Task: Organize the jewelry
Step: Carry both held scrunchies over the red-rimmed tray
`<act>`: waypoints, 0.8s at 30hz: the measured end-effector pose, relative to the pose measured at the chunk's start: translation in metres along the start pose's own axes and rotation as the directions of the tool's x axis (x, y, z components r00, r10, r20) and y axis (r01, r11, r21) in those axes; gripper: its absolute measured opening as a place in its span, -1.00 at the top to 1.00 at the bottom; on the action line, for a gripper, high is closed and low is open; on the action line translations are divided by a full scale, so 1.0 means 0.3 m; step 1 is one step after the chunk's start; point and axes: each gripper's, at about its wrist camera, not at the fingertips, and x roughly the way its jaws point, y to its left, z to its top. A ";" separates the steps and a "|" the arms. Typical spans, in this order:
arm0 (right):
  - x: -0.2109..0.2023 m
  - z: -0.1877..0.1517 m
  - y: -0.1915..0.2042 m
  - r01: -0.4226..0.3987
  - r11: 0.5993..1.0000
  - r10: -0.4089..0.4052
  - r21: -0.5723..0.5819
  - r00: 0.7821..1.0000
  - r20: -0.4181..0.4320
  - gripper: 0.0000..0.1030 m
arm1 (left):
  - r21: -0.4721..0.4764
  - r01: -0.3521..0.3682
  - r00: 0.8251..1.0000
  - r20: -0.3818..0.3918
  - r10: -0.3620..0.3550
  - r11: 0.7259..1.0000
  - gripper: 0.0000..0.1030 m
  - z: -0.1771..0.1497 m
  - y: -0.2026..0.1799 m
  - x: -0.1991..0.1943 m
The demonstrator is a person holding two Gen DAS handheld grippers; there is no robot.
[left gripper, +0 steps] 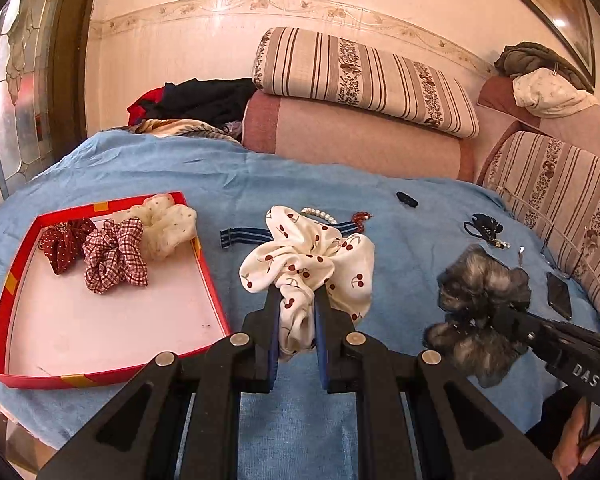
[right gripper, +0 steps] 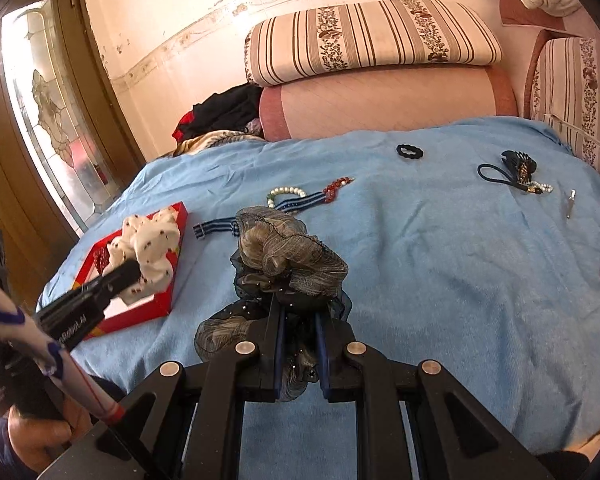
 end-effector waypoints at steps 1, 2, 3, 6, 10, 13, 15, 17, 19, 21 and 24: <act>-0.006 -0.006 0.000 0.004 1.000 -0.004 -0.002 1.000 0.001 0.72 | 0.003 -0.010 1.000 -0.002 0.010 1.000 0.71 -0.006 0.001 0.003; -0.012 -0.013 0.000 0.008 1.000 -0.008 -0.002 1.000 0.000 0.72 | -0.001 -0.011 1.000 -0.009 0.011 1.000 0.71 -0.012 0.005 0.008; -0.016 -0.017 0.001 0.009 1.000 -0.009 -0.003 1.000 0.000 0.72 | -0.001 -0.012 1.000 -0.015 0.012 1.000 0.71 -0.016 0.007 0.011; -0.028 -0.025 0.010 0.013 1.000 -0.013 -0.008 1.000 0.004 0.72 | 0.023 -0.027 0.999 -0.020 0.028 0.999 0.71 -0.026 0.003 0.017; -0.034 -0.020 0.037 -0.001 1.000 0.001 -0.029 1.000 0.020 0.72 | 0.046 -0.040 0.999 -0.029 0.041 0.998 0.71 -0.033 -0.007 0.029; -0.021 -0.025 0.053 -0.005 0.999 0.006 -0.053 1.000 0.017 0.72 | 0.055 -0.055 0.998 -0.036 0.057 0.997 0.71 -0.036 -0.006 0.043; -0.011 -0.033 0.057 -0.007 0.998 0.007 -0.060 1.000 0.012 0.72 | 0.052 -0.057 0.997 -0.046 0.059 0.997 0.71 -0.039 0.000 0.056; 0.002 -0.039 0.058 -0.007 0.998 0.008 -0.060 1.000 0.004 0.72 | 0.053 -0.068 0.996 -0.059 0.071 0.996 0.71 -0.043 0.005 0.071; 0.015 -0.042 0.058 -0.010 0.998 0.010 -0.061 1.000 -0.003 0.72 | 0.046 -0.065 0.995 -0.073 0.068 0.997 0.71 -0.047 0.013 0.083; 0.025 -0.042 0.059 -0.012 0.998 0.012 -0.060 1.000 -0.009 0.72 | 0.043 -0.074 0.994 -0.074 0.077 0.996 0.71 -0.047 0.020 0.090; 0.039 -0.041 0.067 -0.012 0.998 0.011 -0.067 1.000 -0.018 0.72 | 0.034 -0.079 0.994 -0.076 0.081 0.996 0.71 -0.048 0.031 0.095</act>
